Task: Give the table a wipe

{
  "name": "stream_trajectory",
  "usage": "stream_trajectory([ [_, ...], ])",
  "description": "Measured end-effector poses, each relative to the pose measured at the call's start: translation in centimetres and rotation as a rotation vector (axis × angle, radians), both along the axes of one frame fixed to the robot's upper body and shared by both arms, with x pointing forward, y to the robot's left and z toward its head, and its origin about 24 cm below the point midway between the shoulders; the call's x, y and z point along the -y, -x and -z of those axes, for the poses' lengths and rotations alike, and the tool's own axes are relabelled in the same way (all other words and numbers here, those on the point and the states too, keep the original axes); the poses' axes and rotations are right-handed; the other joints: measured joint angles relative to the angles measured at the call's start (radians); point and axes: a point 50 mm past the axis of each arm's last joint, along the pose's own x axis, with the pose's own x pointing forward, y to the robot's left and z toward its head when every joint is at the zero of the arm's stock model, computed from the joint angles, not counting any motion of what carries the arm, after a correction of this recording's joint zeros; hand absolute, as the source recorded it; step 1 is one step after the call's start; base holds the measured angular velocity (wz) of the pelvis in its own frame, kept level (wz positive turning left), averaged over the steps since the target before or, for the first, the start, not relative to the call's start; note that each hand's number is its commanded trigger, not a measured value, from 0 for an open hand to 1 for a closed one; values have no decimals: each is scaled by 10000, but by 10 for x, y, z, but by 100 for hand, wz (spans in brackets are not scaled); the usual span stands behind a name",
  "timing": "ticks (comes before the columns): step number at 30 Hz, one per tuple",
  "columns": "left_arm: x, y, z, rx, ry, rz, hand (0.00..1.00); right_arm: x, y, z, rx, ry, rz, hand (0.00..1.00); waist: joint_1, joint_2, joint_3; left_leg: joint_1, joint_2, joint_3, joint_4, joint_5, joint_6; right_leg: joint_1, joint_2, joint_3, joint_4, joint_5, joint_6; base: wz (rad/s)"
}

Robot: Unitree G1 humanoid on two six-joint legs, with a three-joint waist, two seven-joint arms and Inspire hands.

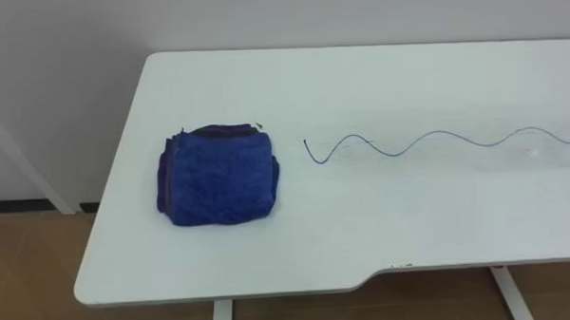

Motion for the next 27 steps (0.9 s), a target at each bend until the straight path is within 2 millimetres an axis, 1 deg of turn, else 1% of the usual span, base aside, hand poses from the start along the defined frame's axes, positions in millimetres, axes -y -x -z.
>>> stream_trajectory([
  [9,1,-4,0,111,34,28,0,0,-1,0,24,-36,-122,0,20,1,-2,-75,-1,-17,2,0,0,-67,2,-4,1,0,0,0],
  [17,1,-3,0,108,114,-195,0,0,2,1,-144,-93,48,0,28,-37,-2,-21,2,44,-108,0,1,-57,10,37,-2,0,0,0],
  [19,0,1,1,-22,111,-317,0,0,5,1,-330,40,170,0,15,-54,1,-16,1,36,-121,0,1,-59,13,41,-8,0,0,0],
  [21,-1,6,1,-154,108,-491,0,1,10,2,-528,145,703,0,5,-53,-2,30,3,34,-90,1,1,-28,16,29,-8,0,0,0],
  [23,-3,10,1,-298,71,-790,0,4,17,2,-740,326,1448,0,-4,-123,33,100,5,27,-103,1,1,47,20,15,-9,-2,3,0],
  [25,-10,17,0,-473,-47,-1411,0,13,26,0,-897,616,2748,0,-36,-156,39,161,-4,-1,-144,1,1,98,16,44,-10,-8,12,2],
  [26,-12,18,0,-494,-87,-1611,0,16,28,0,-944,723,3073,0,-38,-165,41,165,-5,5,-143,1,1,98,15,48,-9,-8,12,0],
  [27,-17,22,-1,-555,-182,-1991,0,23,32,-2,-1037,949,3720,0,-57,-203,32,189,-7,10,-142,1,1,113,15,44,-12,-9,14,0],
])
